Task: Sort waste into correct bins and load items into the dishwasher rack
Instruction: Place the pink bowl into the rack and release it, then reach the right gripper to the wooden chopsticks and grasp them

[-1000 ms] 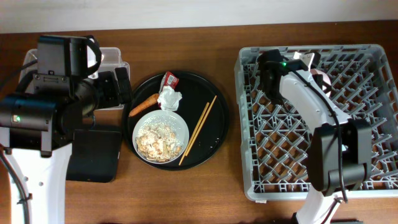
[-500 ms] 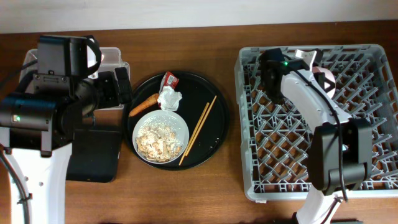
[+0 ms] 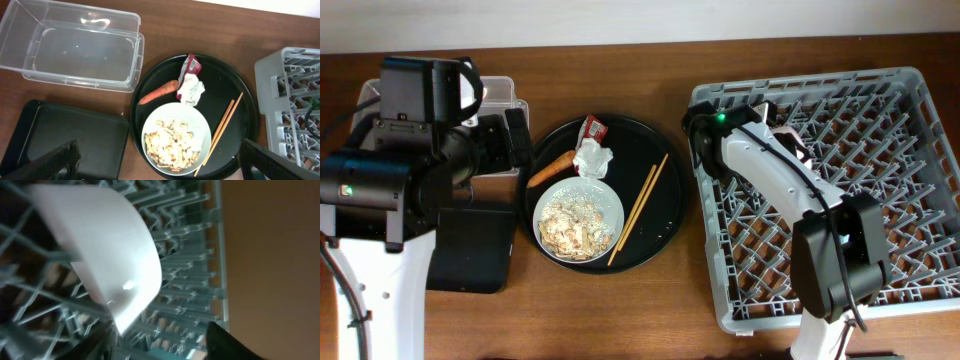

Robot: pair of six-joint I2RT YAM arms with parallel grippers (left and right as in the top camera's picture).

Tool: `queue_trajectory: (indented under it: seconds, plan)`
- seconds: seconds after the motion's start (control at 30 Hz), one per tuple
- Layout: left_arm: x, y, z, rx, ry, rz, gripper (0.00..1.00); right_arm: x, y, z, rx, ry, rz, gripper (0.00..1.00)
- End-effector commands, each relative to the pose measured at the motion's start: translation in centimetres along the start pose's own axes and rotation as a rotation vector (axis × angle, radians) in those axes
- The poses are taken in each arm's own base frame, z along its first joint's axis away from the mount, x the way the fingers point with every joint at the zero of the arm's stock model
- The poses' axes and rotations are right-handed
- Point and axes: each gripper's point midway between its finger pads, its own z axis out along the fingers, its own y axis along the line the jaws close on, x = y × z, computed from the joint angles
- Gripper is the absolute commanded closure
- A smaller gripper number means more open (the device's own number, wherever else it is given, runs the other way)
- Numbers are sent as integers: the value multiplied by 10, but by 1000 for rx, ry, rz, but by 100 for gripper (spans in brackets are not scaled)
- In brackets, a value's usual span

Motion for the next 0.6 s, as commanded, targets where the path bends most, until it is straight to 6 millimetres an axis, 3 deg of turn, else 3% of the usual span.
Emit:
queue_trajectory:
  seconds: [0.0,0.07,0.1,0.17,0.2,0.27,0.37,0.4,0.43,0.57]
  plan:
    - [-1,2,0,-13,-7,-10,1,-3,-6,-52,-223,-47,137,28]
    - [-1,2,0,-13,-7,-9,1,-4,-13,-80,-312,-105,177,23]
    - [-1,2,0,-13,-7,-10,1,-3,-3,-94,-411,-116,149,21]
    - [-1,2,0,-13,-7,-10,1,1,45,-133,-728,-142,-55,28]
    - [-1,2,0,-13,-7,-10,1,10,85,-172,-1008,-150,-189,36]
    - [-1,2,0,-13,-7,-10,1,16,129,-208,-1252,-93,-210,78]
    - [-1,2,0,-13,-7,-10,1,15,173,-193,-1237,98,-18,79]
    - [-1,2,0,-14,-7,-10,1,20,197,-177,-1198,216,53,83]
    - [-1,2,0,-13,-7,-10,1,26,210,-167,-1171,271,68,87]
    - [-1,2,0,-14,-7,-9,1,43,247,-139,-1103,389,69,86]
